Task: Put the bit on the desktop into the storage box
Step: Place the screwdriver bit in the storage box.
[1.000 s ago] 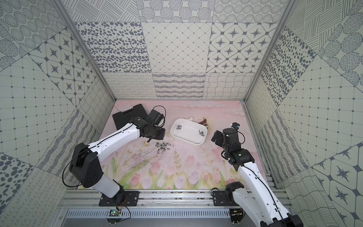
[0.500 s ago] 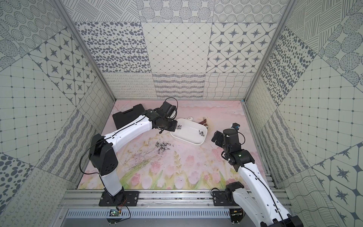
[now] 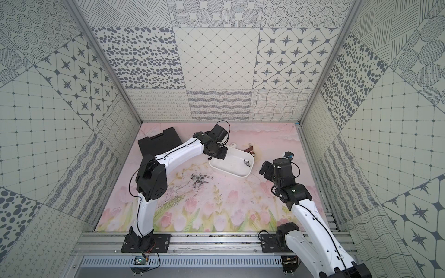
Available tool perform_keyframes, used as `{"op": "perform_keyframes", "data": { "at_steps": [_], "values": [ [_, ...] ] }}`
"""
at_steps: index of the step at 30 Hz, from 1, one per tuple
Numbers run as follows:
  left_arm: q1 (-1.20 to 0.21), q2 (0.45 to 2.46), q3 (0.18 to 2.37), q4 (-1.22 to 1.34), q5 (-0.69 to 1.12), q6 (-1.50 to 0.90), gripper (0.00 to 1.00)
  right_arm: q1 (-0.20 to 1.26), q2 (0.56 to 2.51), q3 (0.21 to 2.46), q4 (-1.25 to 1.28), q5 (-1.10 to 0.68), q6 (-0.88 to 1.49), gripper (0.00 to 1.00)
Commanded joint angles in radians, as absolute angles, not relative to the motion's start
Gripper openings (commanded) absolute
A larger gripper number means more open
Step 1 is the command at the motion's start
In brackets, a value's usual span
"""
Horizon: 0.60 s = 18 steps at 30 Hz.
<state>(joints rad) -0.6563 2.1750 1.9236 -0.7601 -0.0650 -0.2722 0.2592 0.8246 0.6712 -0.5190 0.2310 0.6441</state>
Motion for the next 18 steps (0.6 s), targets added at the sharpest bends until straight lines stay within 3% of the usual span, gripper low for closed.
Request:
{"op": "perform_keyframes", "data": {
  "at_steps": [1,18],
  "values": [
    [-0.657,2.24,1.987,-0.803,-0.103,-0.253,0.03,0.255,0.822,0.665,-0.486,0.224,0.647,0.97],
    [-0.658,2.391,2.078,-0.827,-0.165,-0.265,0.04,0.255,0.825,0.668,-0.485,0.226,0.639,0.97]
  ]
}}
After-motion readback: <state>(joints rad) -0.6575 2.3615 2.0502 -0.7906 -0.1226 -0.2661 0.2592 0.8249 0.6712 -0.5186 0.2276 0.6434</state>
